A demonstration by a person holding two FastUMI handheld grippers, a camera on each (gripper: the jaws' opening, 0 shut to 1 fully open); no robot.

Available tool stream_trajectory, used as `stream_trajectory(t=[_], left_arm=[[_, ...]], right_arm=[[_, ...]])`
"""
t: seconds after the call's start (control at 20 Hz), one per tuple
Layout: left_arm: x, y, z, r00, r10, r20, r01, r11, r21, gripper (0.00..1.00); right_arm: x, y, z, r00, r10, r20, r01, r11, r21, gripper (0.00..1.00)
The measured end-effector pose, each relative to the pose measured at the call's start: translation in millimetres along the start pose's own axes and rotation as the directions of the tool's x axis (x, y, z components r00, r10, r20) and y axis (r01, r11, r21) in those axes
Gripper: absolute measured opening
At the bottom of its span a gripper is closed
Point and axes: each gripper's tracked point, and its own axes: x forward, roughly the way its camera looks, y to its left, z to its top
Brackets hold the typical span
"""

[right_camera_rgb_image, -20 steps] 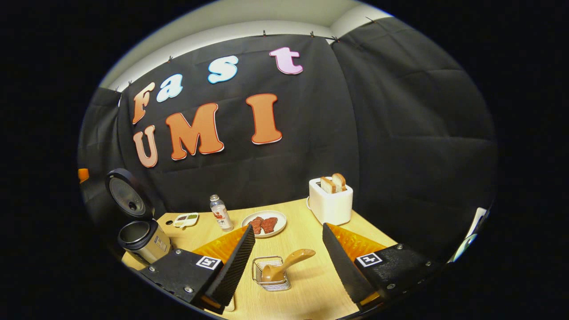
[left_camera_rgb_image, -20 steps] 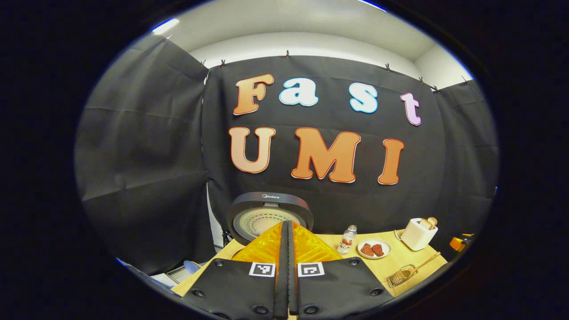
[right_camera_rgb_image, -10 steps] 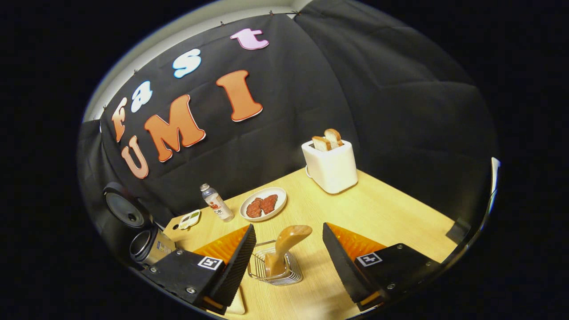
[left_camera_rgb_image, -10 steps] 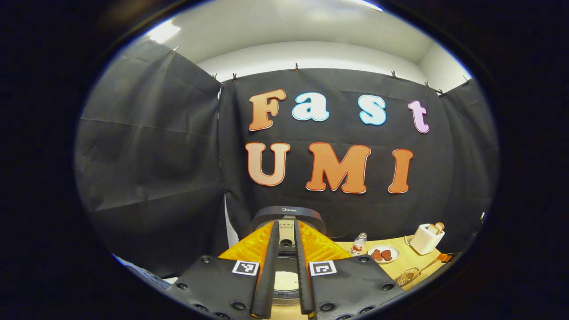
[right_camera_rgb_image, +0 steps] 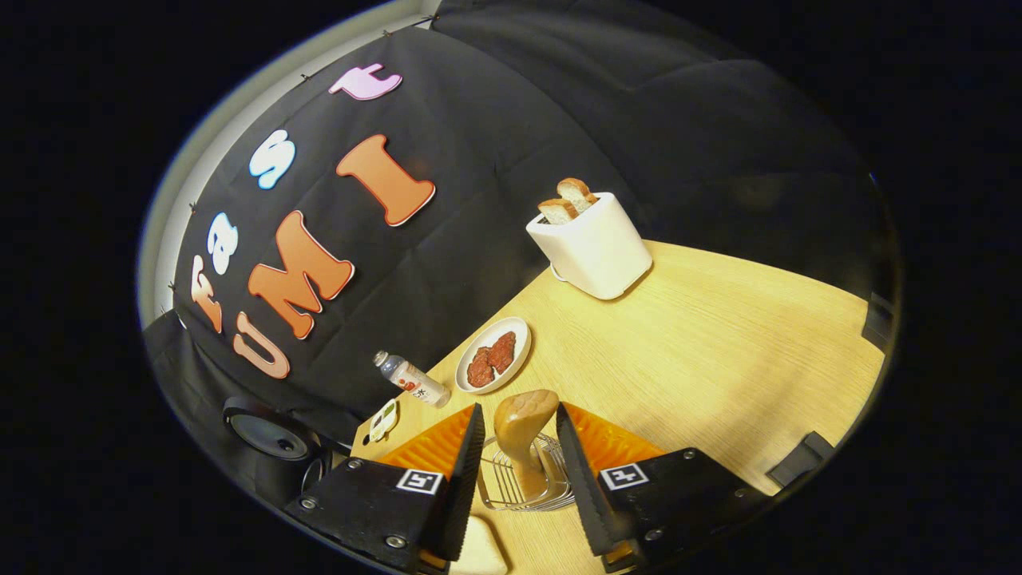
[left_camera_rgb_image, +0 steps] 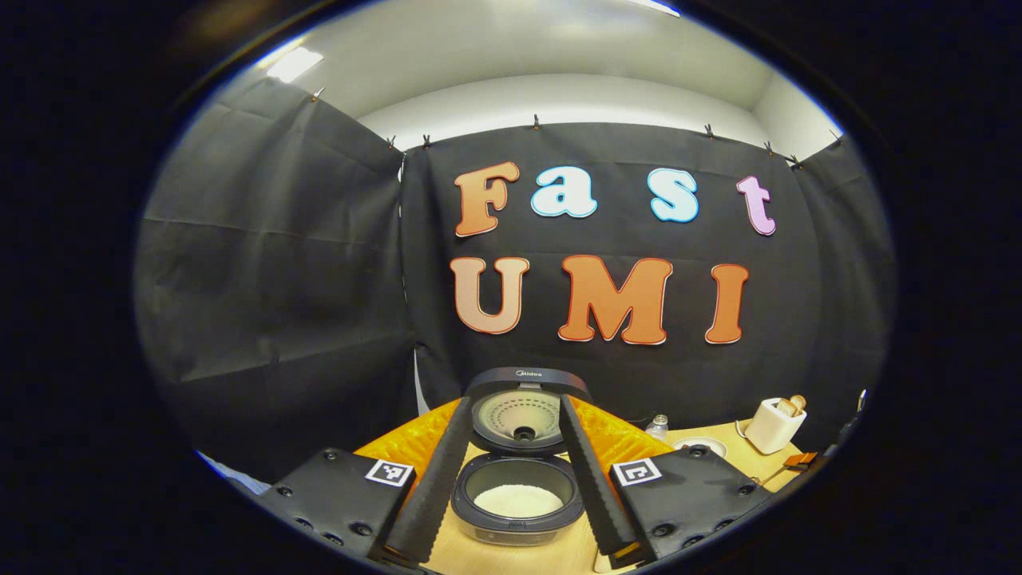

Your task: Close the left gripper, press the button to open the rice cooker; take a wooden spoon from the chopstick holder with the right hand, scoop a spoonful of rice and pour it into the rice cooker, then put the wooden spoon back into the chopstick holder.

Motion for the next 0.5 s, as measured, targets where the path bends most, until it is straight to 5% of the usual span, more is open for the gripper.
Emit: stream_trajectory(t=[0.15, 0.3, 0.5], left_arm=[[2.6, 5.4, -4.7, 0.999, 0.032, -0.01, -0.032, 0.999, 0.018, 0.81], [2.1, 13.8, -6.9, 0.997, 0.07, -0.012, -0.07, 0.997, 0.037, 0.98], [3.5, 15.6, -7.9, 0.998, 0.06, -0.016, -0.06, 0.998, 0.007, 1.0]], right_arm=[[3.8, 9.2, 1.9, 1.0, 0.023, -0.007, -0.023, 1.0, 0.017, 0.43], [4.8, 8.8, 0.9, 1.0, 0.027, -0.009, -0.026, 0.999, 0.034, 0.29], [5.1, 16.1, 1.8, 1.0, 0.027, 0.009, -0.027, 0.999, 0.027, 0.19]])
